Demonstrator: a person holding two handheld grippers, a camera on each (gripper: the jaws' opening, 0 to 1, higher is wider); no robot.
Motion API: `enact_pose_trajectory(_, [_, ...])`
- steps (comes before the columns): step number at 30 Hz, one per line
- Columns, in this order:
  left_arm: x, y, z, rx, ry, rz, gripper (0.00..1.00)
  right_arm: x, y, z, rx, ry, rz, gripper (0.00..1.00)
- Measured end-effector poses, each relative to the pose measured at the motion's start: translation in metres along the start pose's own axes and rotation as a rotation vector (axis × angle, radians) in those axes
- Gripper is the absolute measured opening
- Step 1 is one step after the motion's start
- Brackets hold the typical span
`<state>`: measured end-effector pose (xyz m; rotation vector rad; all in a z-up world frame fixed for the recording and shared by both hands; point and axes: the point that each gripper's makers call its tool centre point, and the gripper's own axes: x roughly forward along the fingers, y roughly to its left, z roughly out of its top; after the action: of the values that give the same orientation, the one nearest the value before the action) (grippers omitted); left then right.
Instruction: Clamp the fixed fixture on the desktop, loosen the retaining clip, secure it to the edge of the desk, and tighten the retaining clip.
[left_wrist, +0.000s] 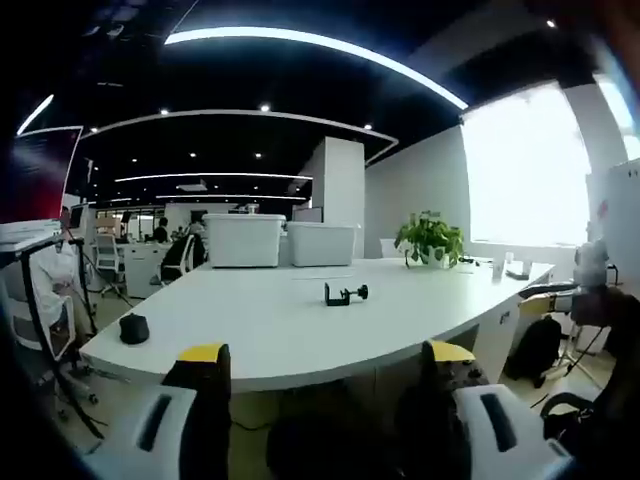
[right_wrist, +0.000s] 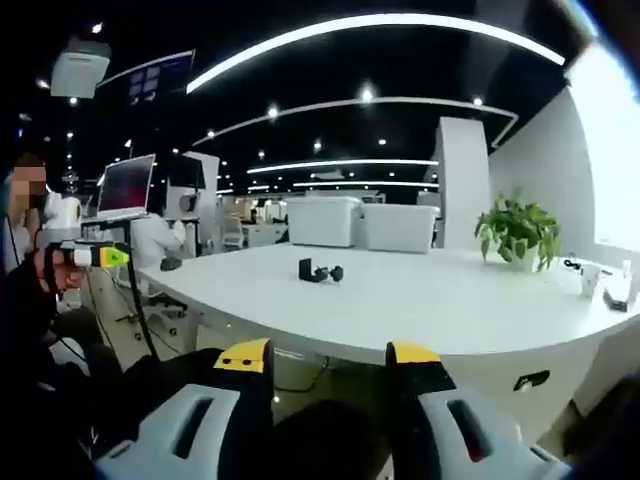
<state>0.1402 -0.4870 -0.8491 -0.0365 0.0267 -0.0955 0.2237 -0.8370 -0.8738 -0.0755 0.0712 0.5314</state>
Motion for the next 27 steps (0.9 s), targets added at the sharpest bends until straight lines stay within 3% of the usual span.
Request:
enact_pose_trajectory(11, [0.004,-0.001,-0.009,-0.006,0.024,-0.01,0.77,0.007,0.011,-0.007,-0.041,0.043,0.031,0.43])
enact_pose_trajectory(17, [0.005,0.005,-0.01,-0.006,0.026,0.001,0.75,0.013,0.017,-0.002,-0.028,0.002,0.048,0.42])
enact_pose_trajectory(27, [0.02,0.006,-0.019,-0.023,0.048,-0.002,0.74,0.027,0.022,0.003,-0.055,-0.004,0.067,0.42])
